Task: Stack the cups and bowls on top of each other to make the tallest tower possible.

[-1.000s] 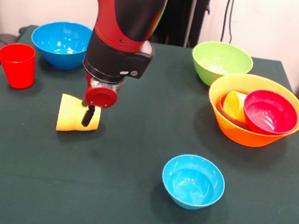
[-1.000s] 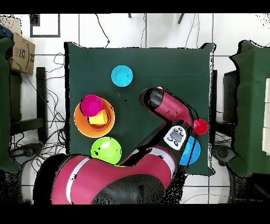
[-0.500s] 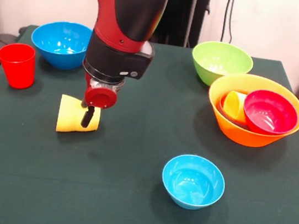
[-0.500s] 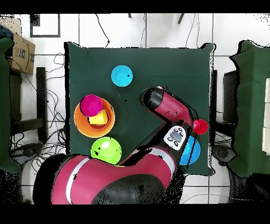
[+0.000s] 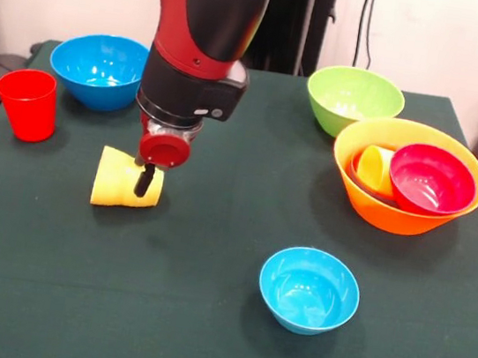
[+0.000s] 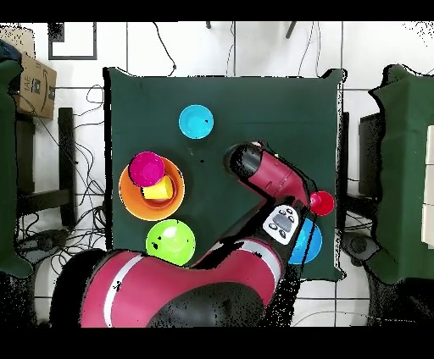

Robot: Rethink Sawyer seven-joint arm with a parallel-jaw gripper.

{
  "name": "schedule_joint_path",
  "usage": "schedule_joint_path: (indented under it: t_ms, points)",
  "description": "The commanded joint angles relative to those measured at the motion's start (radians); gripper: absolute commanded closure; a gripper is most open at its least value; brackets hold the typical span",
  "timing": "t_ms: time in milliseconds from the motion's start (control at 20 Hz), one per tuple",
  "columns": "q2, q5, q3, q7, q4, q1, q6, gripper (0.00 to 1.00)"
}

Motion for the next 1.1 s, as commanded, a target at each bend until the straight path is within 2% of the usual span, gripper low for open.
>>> schedule_joint_path:
  t_ms: [50,650,1100]
  points:
    - [-0.022,0.004,0.156,0.121,0.105,0.010,0.036,0.00]
    - [-0.045,-0.013,0.164,0.083,0.138,-0.019,0.039,0.00]
    - [0.001,-0.016,0.169,0.083,0.114,-0.033,-0.004,0.00]
